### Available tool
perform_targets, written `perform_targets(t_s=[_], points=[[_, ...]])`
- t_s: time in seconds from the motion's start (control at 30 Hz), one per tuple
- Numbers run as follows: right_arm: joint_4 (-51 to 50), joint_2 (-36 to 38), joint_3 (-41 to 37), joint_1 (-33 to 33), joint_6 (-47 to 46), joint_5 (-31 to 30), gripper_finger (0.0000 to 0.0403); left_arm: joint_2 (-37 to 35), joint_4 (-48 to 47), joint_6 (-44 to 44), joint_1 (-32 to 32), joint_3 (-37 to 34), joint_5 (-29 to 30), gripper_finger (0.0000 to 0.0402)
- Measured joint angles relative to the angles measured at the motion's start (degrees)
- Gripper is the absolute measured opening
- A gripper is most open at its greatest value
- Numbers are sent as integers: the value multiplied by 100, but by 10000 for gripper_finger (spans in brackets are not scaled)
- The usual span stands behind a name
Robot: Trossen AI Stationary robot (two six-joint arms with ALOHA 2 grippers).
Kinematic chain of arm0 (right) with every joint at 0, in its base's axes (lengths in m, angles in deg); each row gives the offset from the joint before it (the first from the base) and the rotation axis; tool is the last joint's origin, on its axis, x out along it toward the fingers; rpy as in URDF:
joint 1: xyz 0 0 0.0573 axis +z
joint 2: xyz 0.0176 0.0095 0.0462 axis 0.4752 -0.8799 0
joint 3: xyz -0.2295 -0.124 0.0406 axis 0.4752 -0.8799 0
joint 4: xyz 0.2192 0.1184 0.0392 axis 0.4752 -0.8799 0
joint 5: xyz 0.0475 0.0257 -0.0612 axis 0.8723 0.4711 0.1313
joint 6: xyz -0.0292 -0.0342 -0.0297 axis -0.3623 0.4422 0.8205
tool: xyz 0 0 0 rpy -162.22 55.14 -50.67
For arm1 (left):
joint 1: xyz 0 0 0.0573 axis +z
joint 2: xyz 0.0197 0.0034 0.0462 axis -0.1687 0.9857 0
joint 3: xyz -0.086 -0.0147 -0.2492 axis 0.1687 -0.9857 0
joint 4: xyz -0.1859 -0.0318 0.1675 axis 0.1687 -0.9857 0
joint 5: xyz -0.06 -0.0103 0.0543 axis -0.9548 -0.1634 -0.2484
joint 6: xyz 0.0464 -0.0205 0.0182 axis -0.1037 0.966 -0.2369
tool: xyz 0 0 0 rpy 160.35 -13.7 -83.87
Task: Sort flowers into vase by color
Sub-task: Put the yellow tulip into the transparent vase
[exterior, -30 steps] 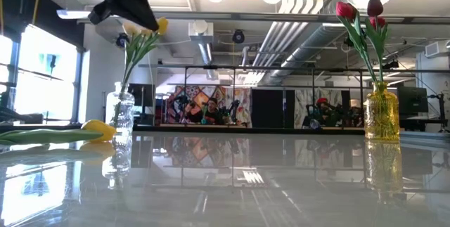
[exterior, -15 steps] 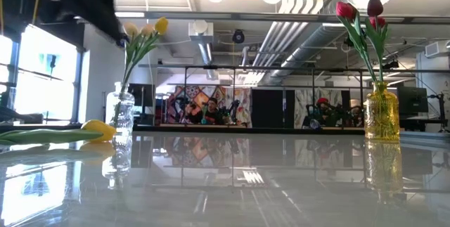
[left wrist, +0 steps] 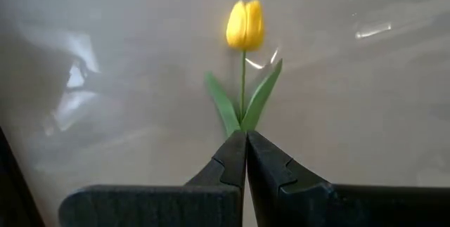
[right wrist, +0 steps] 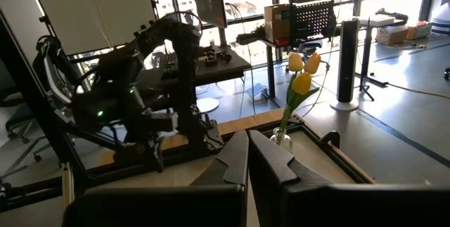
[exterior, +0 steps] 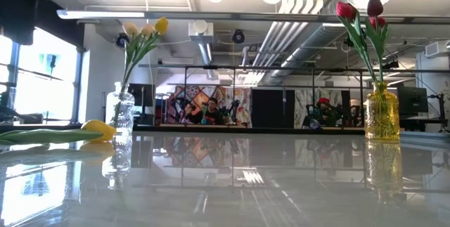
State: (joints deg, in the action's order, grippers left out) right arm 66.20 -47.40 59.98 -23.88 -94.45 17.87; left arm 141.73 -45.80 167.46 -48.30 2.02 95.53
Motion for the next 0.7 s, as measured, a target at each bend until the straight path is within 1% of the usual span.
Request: perform_targets(t_s=[0.1, 0.27, 0.33, 0.47, 0.7], points=[[0, 0, 0, 0, -2, 0, 0, 308, 252, 382, -262, 0, -54, 0], [0, 1, 0, 0, 0, 0, 0, 833, 1090, 488, -402, -2, -127, 9], [0, 2, 0, -2, 0, 0, 0, 1012, 1253, 693, -402, -2, -205, 21], [0, 0, 0, 0, 0, 0, 0, 1288, 1272, 981, -402, -2, -494, 51], [0, 1, -1, 0, 0, 0, 0, 1641, 1385, 1050, -255, -4, -607, 114]])
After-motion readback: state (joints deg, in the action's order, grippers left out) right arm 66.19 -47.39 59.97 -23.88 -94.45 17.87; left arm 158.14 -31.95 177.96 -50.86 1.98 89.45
